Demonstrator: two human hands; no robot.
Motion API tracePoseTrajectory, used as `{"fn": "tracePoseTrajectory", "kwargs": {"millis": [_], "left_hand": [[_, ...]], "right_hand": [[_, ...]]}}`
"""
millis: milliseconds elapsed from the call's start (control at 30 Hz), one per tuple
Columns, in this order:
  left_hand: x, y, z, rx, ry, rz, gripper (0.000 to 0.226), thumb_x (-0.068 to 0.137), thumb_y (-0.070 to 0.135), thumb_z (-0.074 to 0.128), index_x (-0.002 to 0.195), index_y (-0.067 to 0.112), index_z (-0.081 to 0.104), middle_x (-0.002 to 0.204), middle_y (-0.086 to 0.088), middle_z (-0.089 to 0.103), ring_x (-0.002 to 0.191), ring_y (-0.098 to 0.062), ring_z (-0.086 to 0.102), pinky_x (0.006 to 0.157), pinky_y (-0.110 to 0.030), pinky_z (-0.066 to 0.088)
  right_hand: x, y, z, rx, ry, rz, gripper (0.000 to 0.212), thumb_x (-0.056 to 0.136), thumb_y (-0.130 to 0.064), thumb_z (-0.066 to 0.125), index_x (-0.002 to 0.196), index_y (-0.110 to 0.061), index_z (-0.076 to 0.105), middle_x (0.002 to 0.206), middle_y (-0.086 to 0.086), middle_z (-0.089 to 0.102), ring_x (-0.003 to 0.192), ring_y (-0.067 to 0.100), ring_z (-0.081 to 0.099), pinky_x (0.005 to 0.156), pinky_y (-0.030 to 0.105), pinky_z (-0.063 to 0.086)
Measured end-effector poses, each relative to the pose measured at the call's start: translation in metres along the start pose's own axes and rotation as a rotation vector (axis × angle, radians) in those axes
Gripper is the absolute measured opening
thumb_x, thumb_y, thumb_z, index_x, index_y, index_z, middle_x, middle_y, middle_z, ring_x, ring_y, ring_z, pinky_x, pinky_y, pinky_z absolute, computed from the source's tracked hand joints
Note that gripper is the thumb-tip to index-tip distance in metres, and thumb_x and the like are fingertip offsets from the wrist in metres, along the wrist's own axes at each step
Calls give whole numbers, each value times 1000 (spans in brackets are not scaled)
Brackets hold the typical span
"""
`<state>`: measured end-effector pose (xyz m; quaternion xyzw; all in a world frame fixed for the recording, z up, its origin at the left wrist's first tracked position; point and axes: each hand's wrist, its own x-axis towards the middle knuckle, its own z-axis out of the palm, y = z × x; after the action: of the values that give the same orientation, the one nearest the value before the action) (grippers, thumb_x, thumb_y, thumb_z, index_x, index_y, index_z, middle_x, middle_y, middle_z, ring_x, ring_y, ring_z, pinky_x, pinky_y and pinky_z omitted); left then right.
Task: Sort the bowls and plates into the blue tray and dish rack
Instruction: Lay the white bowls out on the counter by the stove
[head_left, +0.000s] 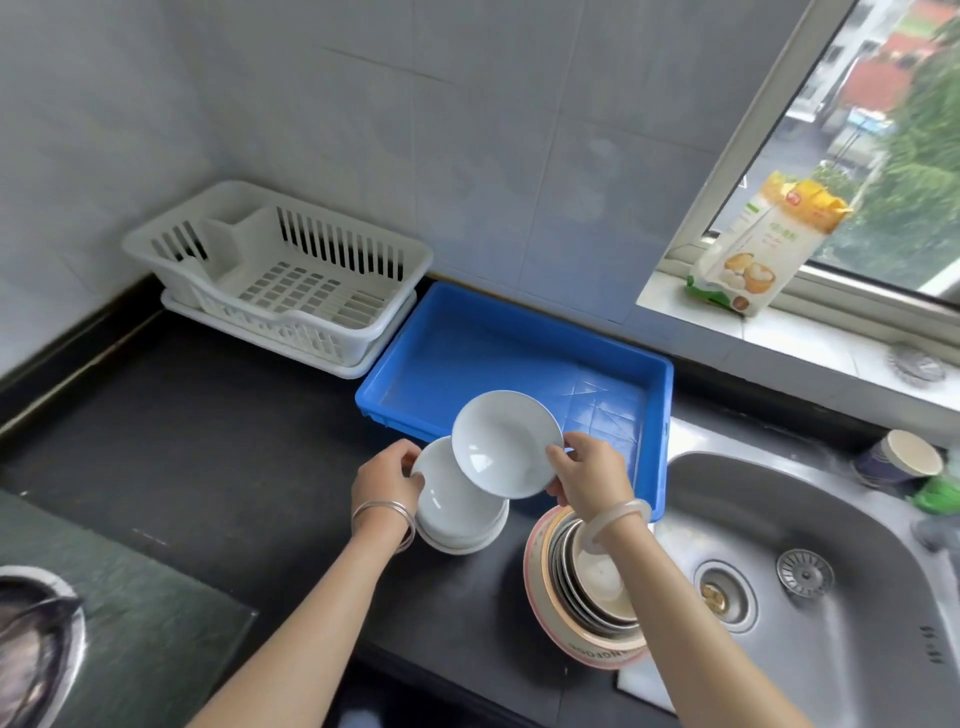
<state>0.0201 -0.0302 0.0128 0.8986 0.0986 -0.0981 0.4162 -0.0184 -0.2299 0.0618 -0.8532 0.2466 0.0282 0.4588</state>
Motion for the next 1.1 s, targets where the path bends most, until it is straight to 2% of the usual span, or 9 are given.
{"fn": "tracePoseTrajectory", "kwargs": {"millis": [100, 167, 233, 367, 467, 600, 867, 1000, 1100], "left_hand": [[10, 1, -15, -115, -1, -36, 17, 80, 6, 58, 78, 22, 62, 77, 11, 62, 79, -18, 61, 69, -36, 56], [18, 0, -29, -192, 3, -64, 19, 79, 4, 59, 78, 23, 62, 80, 9, 63, 81, -20, 62, 74, -44, 58], [26, -3, -45, -226, 19, -76, 21, 79, 4, 60, 77, 25, 62, 81, 9, 63, 82, -19, 62, 74, -46, 58], [44, -23, -85, -330, 98, -131, 25, 78, -1, 58, 76, 24, 62, 81, 8, 63, 80, -22, 62, 66, -44, 60], [58, -49, -116, -420, 168, -190, 25, 78, -5, 58, 80, 20, 62, 81, 6, 63, 78, -23, 62, 57, -34, 58], [74, -88, -151, -494, 276, -271, 24, 78, -7, 57, 82, 17, 61, 78, 7, 61, 71, -18, 60, 46, -23, 51], [108, -168, -201, -625, 467, -433, 22, 76, -7, 61, 82, 15, 61, 74, 6, 59, 68, -18, 59, 43, -22, 50], [130, -201, -219, -678, 542, -508, 23, 78, -6, 62, 88, 15, 59, 83, 0, 61, 81, -25, 60, 50, -24, 52], [146, -220, -230, -717, 590, -552, 22, 78, -5, 62, 90, 14, 58, 92, -5, 61, 88, -29, 61, 59, -31, 56]], "right_hand": [[1, -18, 1, 0, 5, -34, 26, 87, -11, 47, 61, -11, 51, 45, 3, 56, 26, 4, 41, 34, 12, 37], [4, -32, 6, -14, 3, -64, 23, 85, -11, 47, 64, -5, 53, 39, -3, 55, 27, 5, 41, 36, 12, 37], [7, -47, 13, 13, -9, -82, 22, 85, -10, 47, 65, -3, 54, 33, -5, 52, 27, 7, 40, 35, 12, 37], [16, -78, 39, 66, -60, -112, 26, 86, -10, 48, 60, -12, 54, 33, -4, 53, 28, 7, 40, 34, 13, 36], [27, -101, 69, 59, -121, -120, 27, 86, -11, 48, 61, -17, 56, 34, -5, 54, 29, 6, 42, 35, 14, 39], [45, -127, 123, 44, -219, -96, 22, 86, -10, 48, 66, -11, 57, 33, -5, 54, 30, 7, 43, 36, 15, 41], [80, -169, 244, 1, -353, -42, 17, 90, -14, 46, 78, -19, 58, 45, 1, 56, 35, 10, 47, 36, 18, 40], [99, -182, 298, -57, -415, -46, 16, 90, -12, 44, 92, -9, 59, 51, 6, 58, 37, 11, 49, 35, 18, 38], [112, -190, 335, -50, -445, 4, 15, 91, -11, 43, 93, -9, 57, 52, 9, 56, 43, 16, 48, 41, 23, 39]]}}
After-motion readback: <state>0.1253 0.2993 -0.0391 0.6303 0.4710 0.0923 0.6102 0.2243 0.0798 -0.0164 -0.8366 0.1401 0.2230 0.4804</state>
